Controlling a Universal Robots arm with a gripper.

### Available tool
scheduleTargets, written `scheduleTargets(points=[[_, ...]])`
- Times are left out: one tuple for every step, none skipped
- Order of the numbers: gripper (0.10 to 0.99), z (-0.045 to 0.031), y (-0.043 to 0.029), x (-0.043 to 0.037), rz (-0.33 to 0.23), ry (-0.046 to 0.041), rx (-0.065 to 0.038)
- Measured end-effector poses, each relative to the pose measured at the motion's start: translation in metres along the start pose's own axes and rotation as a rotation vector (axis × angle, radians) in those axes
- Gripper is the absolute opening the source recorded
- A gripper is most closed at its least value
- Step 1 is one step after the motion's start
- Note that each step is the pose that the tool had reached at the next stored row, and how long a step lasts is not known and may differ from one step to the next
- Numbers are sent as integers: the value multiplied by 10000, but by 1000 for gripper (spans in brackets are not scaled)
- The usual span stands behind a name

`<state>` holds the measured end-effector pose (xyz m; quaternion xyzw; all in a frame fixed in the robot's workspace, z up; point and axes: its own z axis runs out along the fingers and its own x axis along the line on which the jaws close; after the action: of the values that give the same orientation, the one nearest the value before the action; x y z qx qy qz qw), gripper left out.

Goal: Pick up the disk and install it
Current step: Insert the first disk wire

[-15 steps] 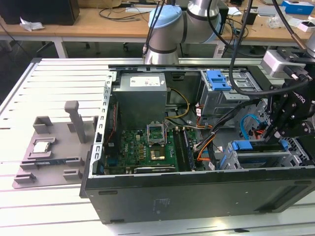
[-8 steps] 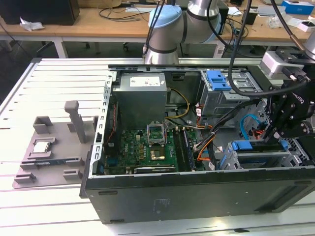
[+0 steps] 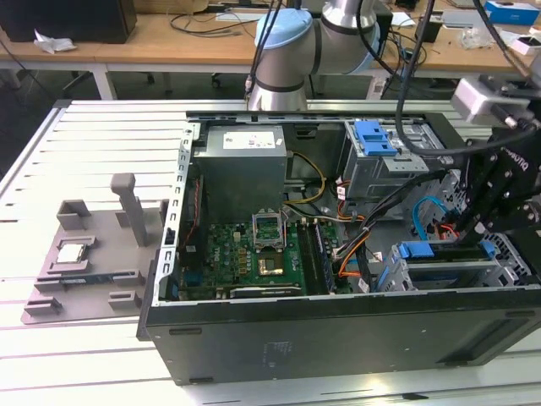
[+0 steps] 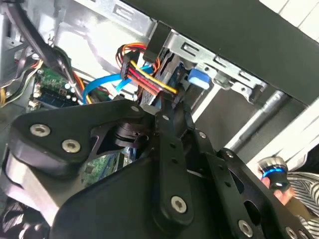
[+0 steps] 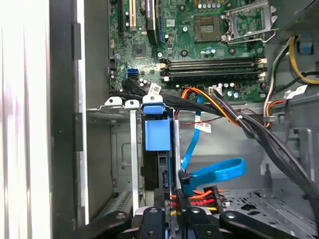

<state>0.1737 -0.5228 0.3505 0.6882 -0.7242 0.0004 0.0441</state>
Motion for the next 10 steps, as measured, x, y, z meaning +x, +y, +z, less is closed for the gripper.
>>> scheduleTargets(points=[[239,-61,4,-14,-1,9,1],[239,-101,7,-24,0,17,2],[161,-136,10,-32,1,23,2],[161,-183,13,-42,1,32,2],[161,-233,17,-53,2,44,3],[106,-272,20,-60,3,52,4],[106,-349,26,-73,4,62,4],[106,-388,28,-77,3,66,4],[106,-408,29,-78,3,66,4],[106,-419,30,-77,3,64,3]])
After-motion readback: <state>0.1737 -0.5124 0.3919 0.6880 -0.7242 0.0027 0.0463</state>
